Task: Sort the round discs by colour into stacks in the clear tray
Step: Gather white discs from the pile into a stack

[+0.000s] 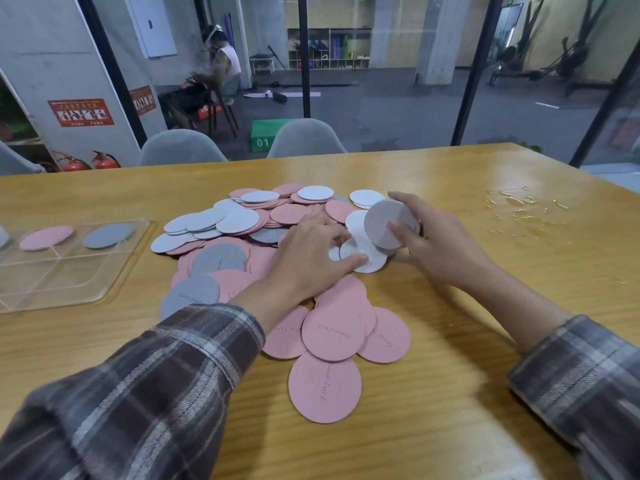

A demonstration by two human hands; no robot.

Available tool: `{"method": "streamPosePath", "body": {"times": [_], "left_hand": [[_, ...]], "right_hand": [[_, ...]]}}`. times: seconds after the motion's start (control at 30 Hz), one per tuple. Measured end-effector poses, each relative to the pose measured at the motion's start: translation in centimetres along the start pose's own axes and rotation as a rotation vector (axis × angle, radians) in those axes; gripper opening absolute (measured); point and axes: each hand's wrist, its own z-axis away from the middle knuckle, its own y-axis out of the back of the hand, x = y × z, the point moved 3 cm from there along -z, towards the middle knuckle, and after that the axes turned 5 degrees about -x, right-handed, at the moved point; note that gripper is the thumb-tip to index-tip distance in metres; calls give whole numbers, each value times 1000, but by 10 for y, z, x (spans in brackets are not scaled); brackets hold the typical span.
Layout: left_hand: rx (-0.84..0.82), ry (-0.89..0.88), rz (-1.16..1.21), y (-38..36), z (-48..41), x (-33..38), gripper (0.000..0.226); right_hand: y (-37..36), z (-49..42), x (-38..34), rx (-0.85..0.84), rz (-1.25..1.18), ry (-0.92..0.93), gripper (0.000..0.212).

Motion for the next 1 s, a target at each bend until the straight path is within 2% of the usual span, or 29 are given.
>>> {"method": "streamPosePath", "body": {"times": [0.13,0.3,0.43,0.73,0.83,1.0], "left_hand": [[-15,16,32,1,0,1,48],[35,50,277,11,2,1,25],[70,41,417,16,4,4,19],[159,5,449,16,5,8,17],[174,18,455,16,6,7,17],[173,22,515,17,5,9,20]], "right_hand": [[0,0,2,36,-13,-16,47],[1,-2,7,53,-51,-57,48],[-2,-2,7,28,-63,-51,46],[-13,1,-2,-101,-307,-16,48],[-16,3,-8,-132,-353,-11,37],[-14,5,-15,-137,-13,83,54]]}}
